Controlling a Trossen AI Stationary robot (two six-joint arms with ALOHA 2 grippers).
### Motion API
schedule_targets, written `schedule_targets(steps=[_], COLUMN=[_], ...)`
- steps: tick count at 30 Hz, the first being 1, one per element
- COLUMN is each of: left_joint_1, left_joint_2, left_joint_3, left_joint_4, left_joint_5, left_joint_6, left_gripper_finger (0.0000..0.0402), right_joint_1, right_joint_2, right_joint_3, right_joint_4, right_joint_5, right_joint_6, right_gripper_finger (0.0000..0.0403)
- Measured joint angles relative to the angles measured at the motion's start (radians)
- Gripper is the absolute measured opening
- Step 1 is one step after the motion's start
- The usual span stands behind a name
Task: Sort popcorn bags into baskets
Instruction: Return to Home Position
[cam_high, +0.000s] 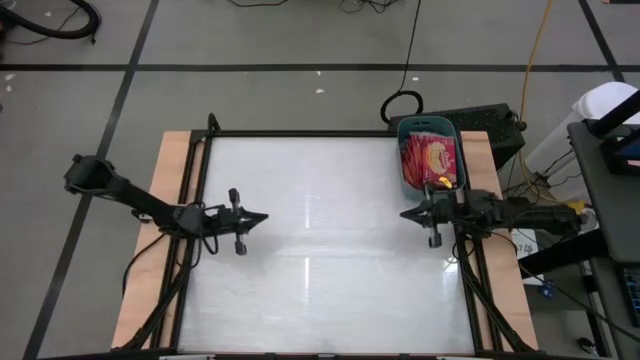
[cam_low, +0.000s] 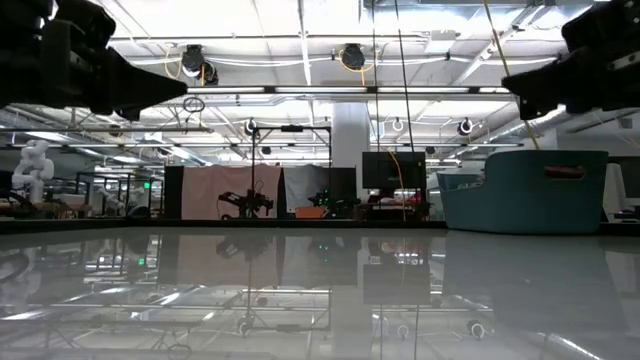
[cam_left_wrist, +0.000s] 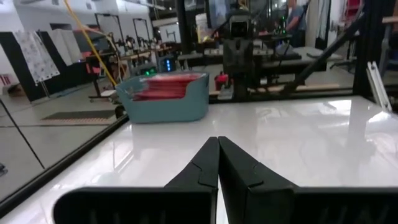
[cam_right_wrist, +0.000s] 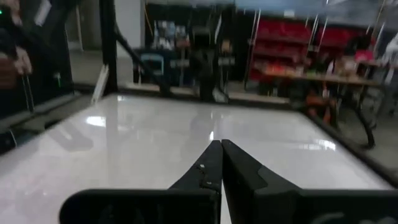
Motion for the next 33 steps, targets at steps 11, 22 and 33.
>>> schedule_targets(steps=[11, 22, 33], left_joint_1=[0.0, 0.001, 0.001], left_joint_2=[-0.158, -0.209, -0.227], left_joint_3=[0.0, 0.001, 0.001], left_joint_4=[-0.128, -0.174, -0.186], left_joint_5=[-0.004, -0.005, 0.014], left_joint_6=[-0.004, 0.0, 0.013], left_gripper_finger=[0.0007, 0.0007, 0.0004], right_joint_1=[0.063, 0.168, 0.167], right_joint_2=[-0.001, -0.002, -0.002], right_joint_3=[-0.027, -0.027, -0.027], right_joint_4=[0.043, 0.039, 0.052], right_joint_5=[0.124, 0.103, 0.103], right_joint_6=[0.006, -0.01, -0.003], right_gripper_finger=[0.0, 0.0, 0.0])
